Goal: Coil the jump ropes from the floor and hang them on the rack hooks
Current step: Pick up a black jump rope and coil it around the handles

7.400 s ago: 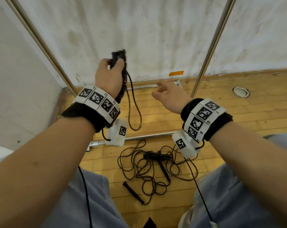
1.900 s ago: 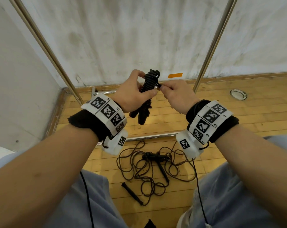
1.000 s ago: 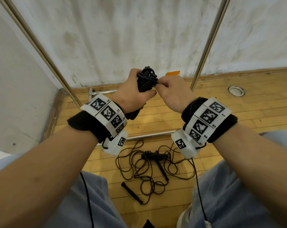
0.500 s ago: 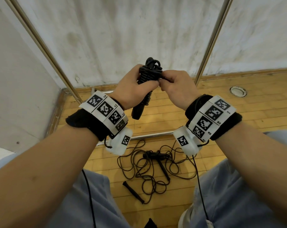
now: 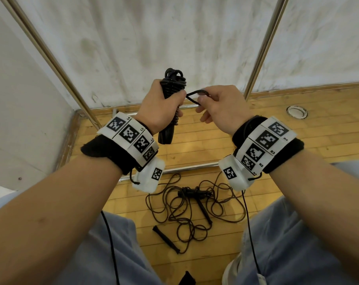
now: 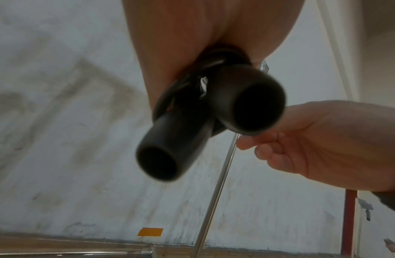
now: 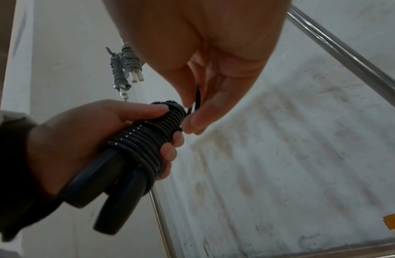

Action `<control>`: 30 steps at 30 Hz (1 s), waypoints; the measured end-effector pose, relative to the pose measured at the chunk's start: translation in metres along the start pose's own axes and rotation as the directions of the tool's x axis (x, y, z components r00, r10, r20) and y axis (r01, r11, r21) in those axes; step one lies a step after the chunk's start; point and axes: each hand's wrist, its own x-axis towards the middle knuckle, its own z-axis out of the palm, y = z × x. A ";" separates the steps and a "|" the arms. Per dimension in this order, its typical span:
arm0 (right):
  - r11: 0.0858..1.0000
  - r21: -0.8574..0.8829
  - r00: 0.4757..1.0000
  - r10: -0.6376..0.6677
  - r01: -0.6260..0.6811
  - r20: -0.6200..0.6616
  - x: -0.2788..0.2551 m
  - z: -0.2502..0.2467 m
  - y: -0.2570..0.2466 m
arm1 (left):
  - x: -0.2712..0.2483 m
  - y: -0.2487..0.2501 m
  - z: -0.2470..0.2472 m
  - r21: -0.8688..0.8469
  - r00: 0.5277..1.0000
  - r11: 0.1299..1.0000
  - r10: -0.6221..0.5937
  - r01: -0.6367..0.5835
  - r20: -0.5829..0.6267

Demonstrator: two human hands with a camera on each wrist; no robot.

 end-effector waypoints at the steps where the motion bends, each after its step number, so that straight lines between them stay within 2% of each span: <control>1: 1.000 0.020 1.000 0.008 -0.008 -0.001 0.000 0.001 0.000 | 0.000 0.001 0.001 0.004 1.000 1.000 0.006 -0.006 -0.010; 5: 1.000 0.019 1.000 -0.021 0.020 0.023 -0.002 0.006 -0.001 | -0.002 0.004 0.001 0.008 0.997 0.999 0.034 -0.034 -0.062; 10: 0.988 0.153 0.999 0.019 -0.026 0.051 -0.002 0.008 -0.002 | -0.005 0.007 0.000 -0.014 0.998 0.999 0.030 -0.030 -0.054; 16: 0.980 0.198 1.000 0.019 -0.021 0.010 -0.003 0.010 -0.006 | -0.010 0.004 0.002 0.240 0.989 0.959 0.145 -0.148 0.029; 22: 0.951 0.307 0.999 0.038 -0.035 -0.003 -0.003 0.010 -0.007 | -0.009 0.001 0.003 0.227 0.984 0.960 0.173 -0.161 -0.035; 30: 0.976 0.218 0.999 0.010 -0.002 -0.036 -0.006 0.015 -0.010 | -0.008 -0.003 0.012 0.300 0.980 0.936 0.198 -0.183 -0.019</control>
